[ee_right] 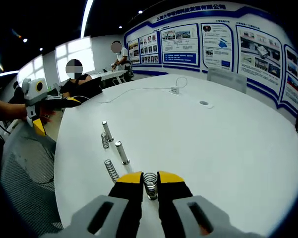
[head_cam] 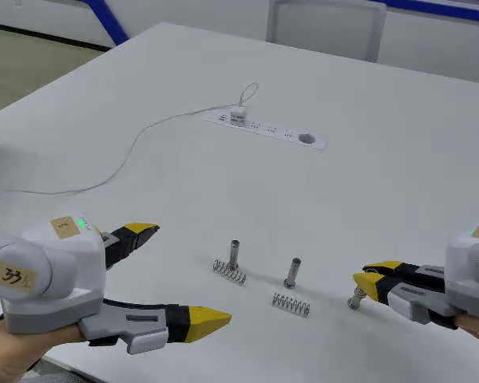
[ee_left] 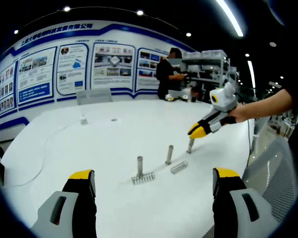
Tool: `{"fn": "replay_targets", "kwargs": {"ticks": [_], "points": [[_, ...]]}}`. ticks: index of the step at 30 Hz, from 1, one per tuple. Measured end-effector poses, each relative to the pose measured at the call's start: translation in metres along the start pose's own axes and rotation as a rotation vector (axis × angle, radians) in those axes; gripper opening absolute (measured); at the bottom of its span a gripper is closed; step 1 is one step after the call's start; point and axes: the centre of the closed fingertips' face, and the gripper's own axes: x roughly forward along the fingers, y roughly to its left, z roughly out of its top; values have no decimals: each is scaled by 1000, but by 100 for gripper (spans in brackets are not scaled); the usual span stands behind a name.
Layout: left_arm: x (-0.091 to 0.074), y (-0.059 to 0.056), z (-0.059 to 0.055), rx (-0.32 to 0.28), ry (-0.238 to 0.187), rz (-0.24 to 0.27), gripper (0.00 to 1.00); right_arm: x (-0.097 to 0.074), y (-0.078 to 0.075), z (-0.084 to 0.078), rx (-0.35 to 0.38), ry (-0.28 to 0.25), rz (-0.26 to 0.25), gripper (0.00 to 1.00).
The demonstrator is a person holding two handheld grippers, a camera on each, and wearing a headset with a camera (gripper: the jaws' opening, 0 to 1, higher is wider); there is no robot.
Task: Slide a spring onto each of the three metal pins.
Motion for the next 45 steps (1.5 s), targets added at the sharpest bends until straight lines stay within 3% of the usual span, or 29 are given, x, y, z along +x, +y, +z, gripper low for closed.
{"fn": "replay_targets", "kwargs": {"ticks": [12, 32, 38, 45], "points": [[0, 0, 4, -36, -22, -1, 100, 8, -1, -14, 22, 34, -6, 12], [0, -2, 2, -55, -15, -12, 100, 11, -1, -22, 20, 54, -5, 13], [0, -1, 1, -66, -11, -13, 100, 6, -1, -17, 13, 42, -15, 17], [0, -2, 0, -60, -7, -15, 100, -5, 3, 4, -38, -3, -27, 18]]}}
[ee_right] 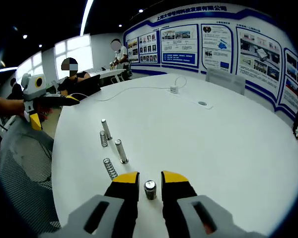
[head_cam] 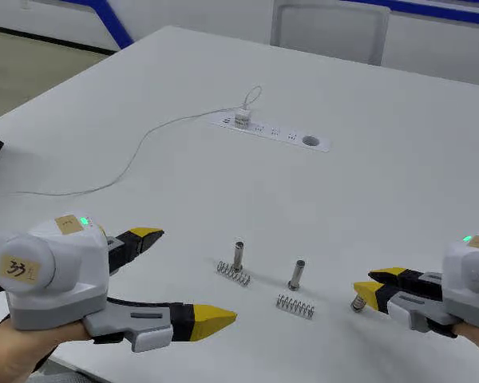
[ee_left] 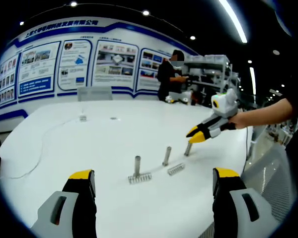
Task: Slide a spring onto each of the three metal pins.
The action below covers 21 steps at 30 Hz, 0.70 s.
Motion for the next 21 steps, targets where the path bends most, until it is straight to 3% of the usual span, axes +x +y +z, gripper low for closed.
{"fn": "replay_targets", "kwargs": {"ticks": [12, 21], "points": [[-1, 2, 0, -2, -1, 3, 100, 2, 27, 24, -39, -39, 77, 18], [0, 2, 0, -3, 2, 7, 100, 16, 59, 11, -85, 11, 162, 19]]}}
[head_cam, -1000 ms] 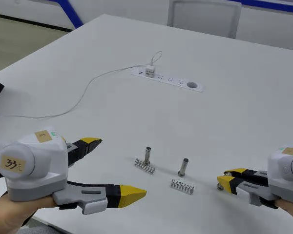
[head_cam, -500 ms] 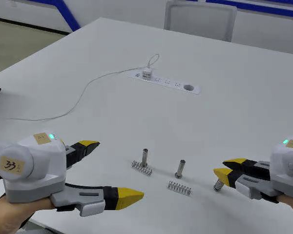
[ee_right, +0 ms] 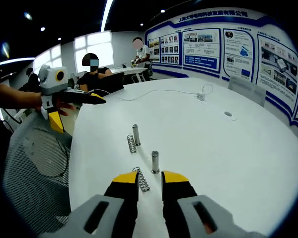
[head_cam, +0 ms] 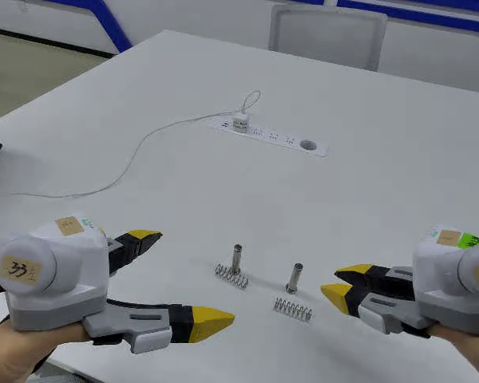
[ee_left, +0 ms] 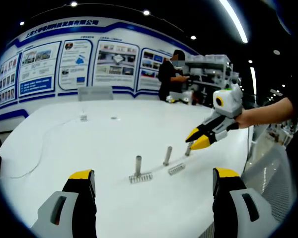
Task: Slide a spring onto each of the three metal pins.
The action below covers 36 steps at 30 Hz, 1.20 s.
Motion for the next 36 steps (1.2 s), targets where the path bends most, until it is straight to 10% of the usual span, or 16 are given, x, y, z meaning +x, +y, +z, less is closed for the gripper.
{"fn": "replay_targets", "kwargs": {"ticks": [17, 36], "points": [[2, -1, -6, -8, 22, -6, 100, 37, 15, -39, -91, 155, 38, 19], [3, 3, -5, -33, 7, -2, 100, 47, 18, -51, -92, 195, 95, 15]]}}
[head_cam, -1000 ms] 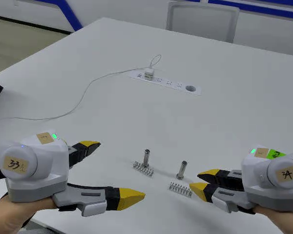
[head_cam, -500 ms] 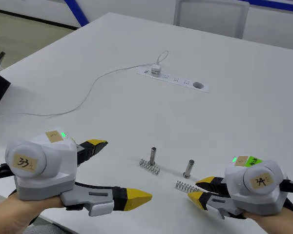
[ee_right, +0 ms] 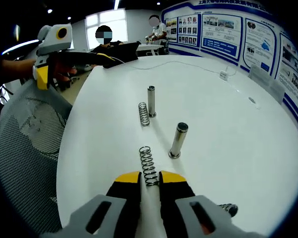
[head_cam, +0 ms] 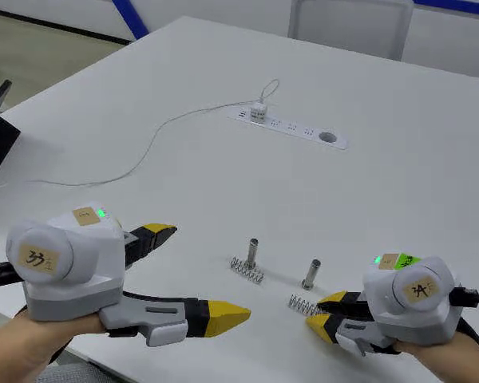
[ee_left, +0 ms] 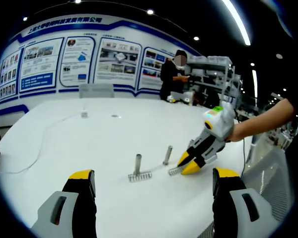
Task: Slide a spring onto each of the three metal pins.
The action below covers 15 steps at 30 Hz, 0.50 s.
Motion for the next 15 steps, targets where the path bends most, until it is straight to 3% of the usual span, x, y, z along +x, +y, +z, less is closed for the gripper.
{"fn": "replay_targets", "kwargs": {"ticks": [15], "points": [[1, -3, -1, -1, 8, -15, 100, 3, 1, 0, 10, 0, 6, 12]]}}
